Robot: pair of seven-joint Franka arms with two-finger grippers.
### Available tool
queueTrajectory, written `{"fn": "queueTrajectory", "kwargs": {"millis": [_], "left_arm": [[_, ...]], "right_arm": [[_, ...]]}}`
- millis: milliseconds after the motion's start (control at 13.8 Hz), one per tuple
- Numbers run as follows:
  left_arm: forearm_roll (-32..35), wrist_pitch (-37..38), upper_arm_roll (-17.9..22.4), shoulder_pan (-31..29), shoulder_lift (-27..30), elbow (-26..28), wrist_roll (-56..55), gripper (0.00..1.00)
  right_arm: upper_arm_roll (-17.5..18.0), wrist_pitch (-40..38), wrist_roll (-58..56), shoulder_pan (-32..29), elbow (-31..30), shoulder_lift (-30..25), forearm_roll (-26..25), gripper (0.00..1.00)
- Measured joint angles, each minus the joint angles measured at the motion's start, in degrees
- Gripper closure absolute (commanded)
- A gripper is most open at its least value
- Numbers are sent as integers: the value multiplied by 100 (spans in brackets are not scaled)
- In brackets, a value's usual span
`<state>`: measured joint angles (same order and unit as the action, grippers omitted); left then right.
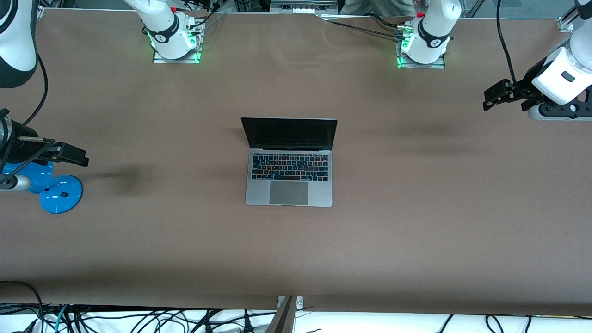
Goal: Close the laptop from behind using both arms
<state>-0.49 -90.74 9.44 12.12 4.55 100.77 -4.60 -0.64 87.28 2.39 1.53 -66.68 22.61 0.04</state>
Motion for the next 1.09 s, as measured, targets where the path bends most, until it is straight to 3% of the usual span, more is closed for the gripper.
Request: {"fn": "queueTrajectory", "kwargs": {"millis": [1085], "left_arm": [[0,-35,-39,4,16,10,-78,0]], "right_arm": [[3,0,0,6,1,-43,0,0]]}}
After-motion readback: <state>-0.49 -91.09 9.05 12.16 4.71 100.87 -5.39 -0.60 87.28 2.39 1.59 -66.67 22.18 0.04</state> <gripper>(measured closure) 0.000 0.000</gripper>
